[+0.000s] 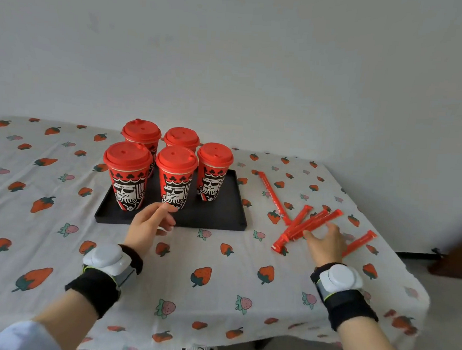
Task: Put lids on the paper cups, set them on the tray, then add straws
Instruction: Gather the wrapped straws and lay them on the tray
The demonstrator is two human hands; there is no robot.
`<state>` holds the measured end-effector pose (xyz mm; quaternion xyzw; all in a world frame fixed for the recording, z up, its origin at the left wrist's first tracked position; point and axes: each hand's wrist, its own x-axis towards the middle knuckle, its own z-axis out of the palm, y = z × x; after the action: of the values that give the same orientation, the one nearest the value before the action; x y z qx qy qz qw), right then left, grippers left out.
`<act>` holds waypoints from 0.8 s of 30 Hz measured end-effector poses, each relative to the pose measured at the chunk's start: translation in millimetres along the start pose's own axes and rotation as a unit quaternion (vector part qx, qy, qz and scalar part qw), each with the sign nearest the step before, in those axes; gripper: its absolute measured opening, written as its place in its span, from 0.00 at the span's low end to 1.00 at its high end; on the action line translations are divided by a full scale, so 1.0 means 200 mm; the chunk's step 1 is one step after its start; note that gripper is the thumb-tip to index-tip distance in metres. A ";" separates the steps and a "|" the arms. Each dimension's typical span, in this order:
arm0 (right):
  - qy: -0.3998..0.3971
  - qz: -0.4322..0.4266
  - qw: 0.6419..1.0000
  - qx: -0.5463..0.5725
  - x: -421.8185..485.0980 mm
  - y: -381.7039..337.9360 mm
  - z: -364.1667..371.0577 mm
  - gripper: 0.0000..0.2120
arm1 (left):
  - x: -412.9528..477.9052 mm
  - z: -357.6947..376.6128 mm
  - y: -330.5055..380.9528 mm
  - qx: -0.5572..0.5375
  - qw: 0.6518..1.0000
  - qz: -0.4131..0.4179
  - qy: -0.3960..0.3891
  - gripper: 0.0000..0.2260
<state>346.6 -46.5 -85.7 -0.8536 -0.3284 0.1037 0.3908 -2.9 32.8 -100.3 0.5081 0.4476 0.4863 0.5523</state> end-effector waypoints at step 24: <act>-0.068 0.118 0.991 -0.018 0.33 -0.08 0.13 0.13 | -0.03 0.10 -0.19 0.197 0.979 0.047 -0.028 0.09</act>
<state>377.2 18.4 -85.3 -0.8844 -0.2527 0.2007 0.3372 19.1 24.6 -135.7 0.6405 0.4948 0.3995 0.4305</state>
